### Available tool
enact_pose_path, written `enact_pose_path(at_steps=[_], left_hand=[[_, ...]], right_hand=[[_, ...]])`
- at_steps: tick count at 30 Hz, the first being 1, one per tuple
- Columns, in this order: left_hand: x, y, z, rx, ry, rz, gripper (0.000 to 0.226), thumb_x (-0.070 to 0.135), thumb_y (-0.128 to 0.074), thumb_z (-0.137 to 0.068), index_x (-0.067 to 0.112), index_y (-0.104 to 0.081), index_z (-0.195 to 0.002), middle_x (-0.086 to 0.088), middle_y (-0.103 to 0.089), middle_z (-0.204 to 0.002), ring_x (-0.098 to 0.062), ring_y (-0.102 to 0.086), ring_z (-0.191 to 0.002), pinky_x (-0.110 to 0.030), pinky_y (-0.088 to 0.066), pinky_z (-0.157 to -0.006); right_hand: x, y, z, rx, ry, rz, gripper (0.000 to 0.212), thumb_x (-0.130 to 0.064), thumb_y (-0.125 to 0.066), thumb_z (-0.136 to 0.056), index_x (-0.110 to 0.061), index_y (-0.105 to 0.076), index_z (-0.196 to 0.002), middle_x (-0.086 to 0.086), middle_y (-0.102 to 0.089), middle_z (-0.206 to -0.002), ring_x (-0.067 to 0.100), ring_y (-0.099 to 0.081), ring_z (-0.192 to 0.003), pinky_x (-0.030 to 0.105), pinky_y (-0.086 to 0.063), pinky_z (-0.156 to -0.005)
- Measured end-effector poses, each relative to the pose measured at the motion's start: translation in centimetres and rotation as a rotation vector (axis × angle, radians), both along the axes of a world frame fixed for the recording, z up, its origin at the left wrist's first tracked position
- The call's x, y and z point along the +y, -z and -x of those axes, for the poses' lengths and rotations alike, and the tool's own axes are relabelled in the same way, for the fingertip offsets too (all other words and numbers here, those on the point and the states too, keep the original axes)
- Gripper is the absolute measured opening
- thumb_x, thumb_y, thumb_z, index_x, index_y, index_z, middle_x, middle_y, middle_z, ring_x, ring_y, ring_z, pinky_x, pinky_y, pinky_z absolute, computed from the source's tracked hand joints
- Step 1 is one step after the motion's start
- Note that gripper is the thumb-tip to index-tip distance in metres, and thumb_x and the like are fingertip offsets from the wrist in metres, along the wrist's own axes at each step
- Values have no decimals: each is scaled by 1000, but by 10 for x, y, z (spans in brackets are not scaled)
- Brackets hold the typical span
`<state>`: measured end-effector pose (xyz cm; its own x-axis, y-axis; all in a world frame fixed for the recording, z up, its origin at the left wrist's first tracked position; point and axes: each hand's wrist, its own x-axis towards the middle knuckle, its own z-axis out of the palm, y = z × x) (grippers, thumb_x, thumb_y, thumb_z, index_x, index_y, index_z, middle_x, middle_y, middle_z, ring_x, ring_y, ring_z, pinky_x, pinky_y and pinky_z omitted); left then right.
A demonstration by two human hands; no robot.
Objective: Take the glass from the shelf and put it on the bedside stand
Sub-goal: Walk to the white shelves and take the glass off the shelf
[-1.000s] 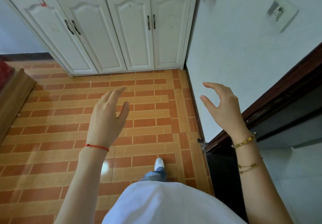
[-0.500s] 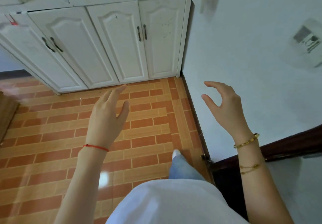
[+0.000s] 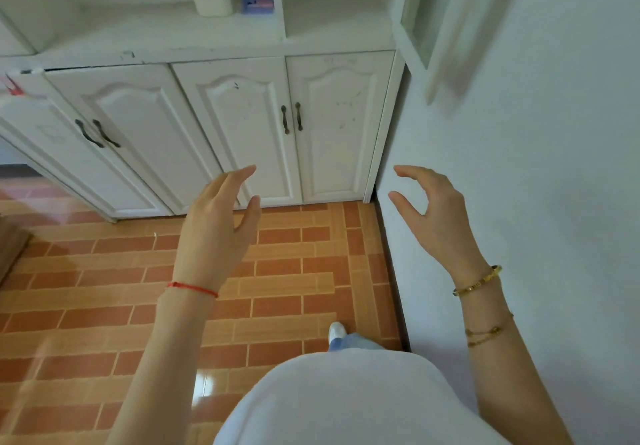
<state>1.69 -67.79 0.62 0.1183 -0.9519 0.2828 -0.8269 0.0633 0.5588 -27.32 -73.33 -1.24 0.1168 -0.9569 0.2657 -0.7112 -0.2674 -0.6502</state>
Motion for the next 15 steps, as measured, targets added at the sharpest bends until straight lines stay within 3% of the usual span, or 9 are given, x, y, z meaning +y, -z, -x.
enact_pose_path(at_steps=[12,15], left_hand=[[-169,-10,3,39,-79,41,42,26,-51,-97,19,-51,-139,-2,-58,-134,-21,-54,-126,-38,-44,-106],[-209,-4,-3,23,-80,27,42,25,-51,-98,18,-50,-139,-3,-58,-135,-20,-52,-128,-34,-41,-108]], right_hand=[[-194,-22,-16,-5,-108,25,40,-28,-62,-95,-17,-57,-134,-3,-61,-133,17,-50,-130,28,-38,-110],[-231,-15,-23,-1,-108,5,41,-28,-61,-95,-17,-56,-135,-2,-60,-134,15,-50,-130,23,-36,-108]])
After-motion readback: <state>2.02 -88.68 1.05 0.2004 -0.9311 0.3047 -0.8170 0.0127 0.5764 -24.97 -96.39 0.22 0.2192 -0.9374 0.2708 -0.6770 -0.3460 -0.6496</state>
